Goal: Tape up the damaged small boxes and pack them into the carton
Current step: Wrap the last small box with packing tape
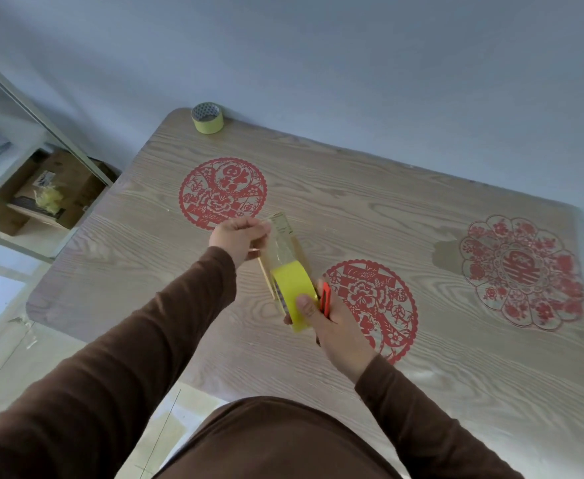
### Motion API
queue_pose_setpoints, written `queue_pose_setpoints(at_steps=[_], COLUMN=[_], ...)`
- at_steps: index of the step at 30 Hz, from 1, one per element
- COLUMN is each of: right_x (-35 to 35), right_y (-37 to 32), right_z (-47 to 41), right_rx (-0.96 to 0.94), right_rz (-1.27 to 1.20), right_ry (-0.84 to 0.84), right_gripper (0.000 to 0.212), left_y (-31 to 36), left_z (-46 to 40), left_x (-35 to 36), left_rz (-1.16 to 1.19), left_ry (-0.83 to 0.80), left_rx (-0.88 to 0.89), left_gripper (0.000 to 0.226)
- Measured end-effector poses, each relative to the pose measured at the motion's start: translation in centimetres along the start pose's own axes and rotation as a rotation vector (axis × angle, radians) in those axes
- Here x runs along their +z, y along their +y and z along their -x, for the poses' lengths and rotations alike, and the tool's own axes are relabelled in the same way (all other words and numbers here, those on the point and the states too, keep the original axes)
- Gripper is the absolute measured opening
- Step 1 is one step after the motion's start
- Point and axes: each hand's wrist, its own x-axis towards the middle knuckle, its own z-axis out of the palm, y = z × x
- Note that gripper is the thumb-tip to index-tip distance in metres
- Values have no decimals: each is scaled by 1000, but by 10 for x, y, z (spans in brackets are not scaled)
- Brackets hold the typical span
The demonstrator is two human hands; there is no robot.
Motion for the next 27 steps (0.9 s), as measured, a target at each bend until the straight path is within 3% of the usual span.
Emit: queue_pose_setpoints(at_steps=[4,6,12,14,20,27], right_x=[-4,-11,-20,-20,-17,-18], right_y=[3,5,5,4,14,16], right_z=[12,15,15,8,-3,-18], right_rx=[57,71,169,223,283,311], right_rz=[27,161,256,244,284,287], right_ry=[60,42,-71,-98,-6,-34], right_gripper=[52,54,42,37,38,38], left_y=[9,16,23,18,5,-5], left_z=[-27,-38,-72,-78,-95,-113], left_x=[1,1,-4,-4,-6,-6], left_rz=[-234,-228,-320,-317,-338,-360], left_ry=[22,63,83,112,101,83], left_rx=[118,123,101,109,59,19], left_gripper=[11,15,10,17,22,18])
